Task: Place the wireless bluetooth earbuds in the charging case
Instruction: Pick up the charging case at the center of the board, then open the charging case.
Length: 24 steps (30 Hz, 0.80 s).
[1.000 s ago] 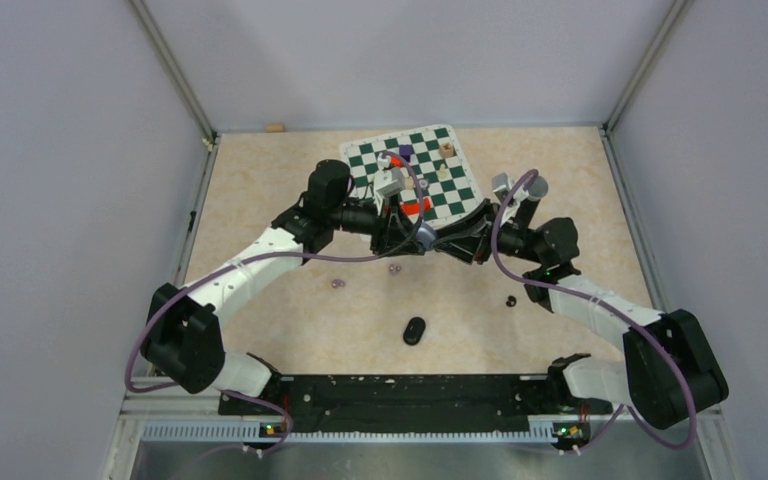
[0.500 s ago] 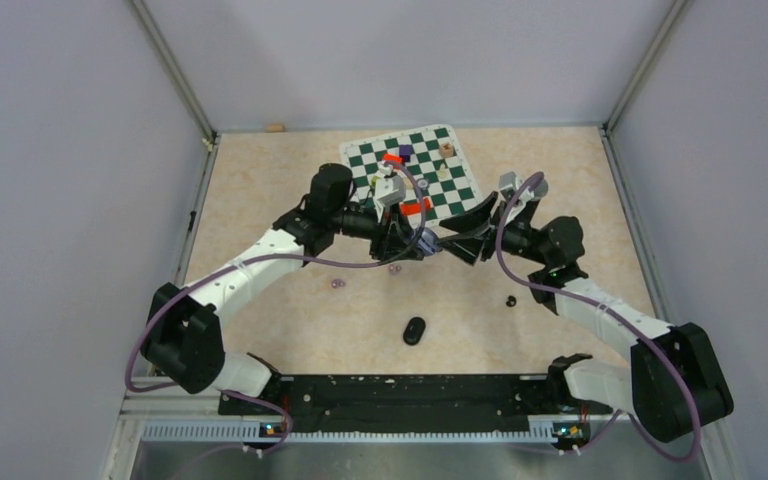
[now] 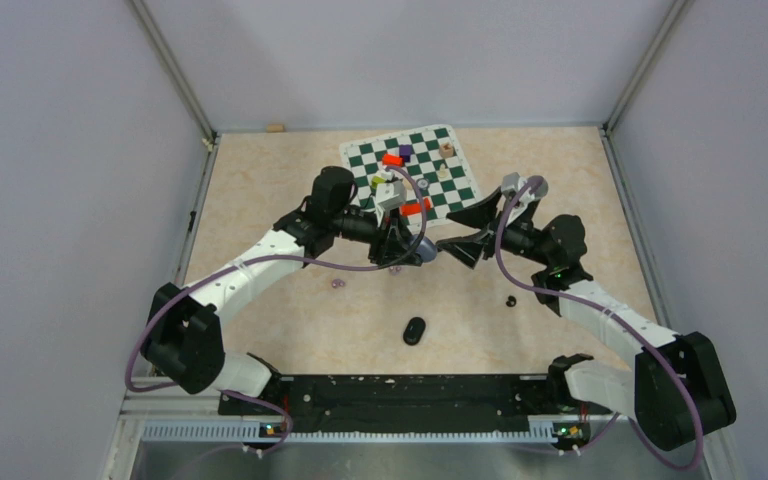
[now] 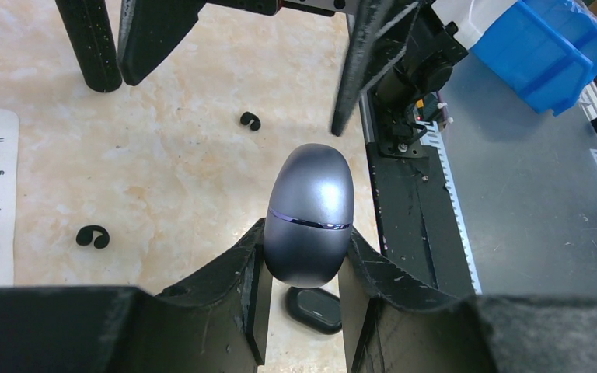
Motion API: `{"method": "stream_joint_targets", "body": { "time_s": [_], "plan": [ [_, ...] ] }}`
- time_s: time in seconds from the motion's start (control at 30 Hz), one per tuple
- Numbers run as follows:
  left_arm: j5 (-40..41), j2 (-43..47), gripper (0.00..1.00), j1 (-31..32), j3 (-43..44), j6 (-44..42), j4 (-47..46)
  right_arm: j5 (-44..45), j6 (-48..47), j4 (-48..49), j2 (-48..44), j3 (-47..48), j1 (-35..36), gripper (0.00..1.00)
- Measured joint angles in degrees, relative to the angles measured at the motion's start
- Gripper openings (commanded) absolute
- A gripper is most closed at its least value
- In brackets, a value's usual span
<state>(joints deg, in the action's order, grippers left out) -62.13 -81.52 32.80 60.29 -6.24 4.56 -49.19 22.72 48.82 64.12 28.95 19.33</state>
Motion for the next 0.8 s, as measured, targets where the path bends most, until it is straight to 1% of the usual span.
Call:
{"method": "stream_joint_targets", "body": {
  "time_s": [0.1,0.33,0.57,0.8],
  "plan": [
    [0.00,0.00,0.00,0.02,0.00,0.04,0.11,-2.36,0.22,1.49,-0.15,-0.02,0.20,0.84],
    [0.28,-0.02,0.00,0.09,-0.02,1.53,-0.66,-3.93,-4.11,0.35,-1.01,-0.02,2.14,0.85],
    [0.44,-0.81,0.00,0.09,-0.09,3.13,-1.55,-0.37,-9.77,-3.91,-0.96,-0.02,3.54,0.85],
    [0.81,-1.38,0.00,-0.09,-1.09,3.10,-2.01,2.21,-11.63,-6.58,-0.96,-0.02,3.82,0.85]
  ]
}}
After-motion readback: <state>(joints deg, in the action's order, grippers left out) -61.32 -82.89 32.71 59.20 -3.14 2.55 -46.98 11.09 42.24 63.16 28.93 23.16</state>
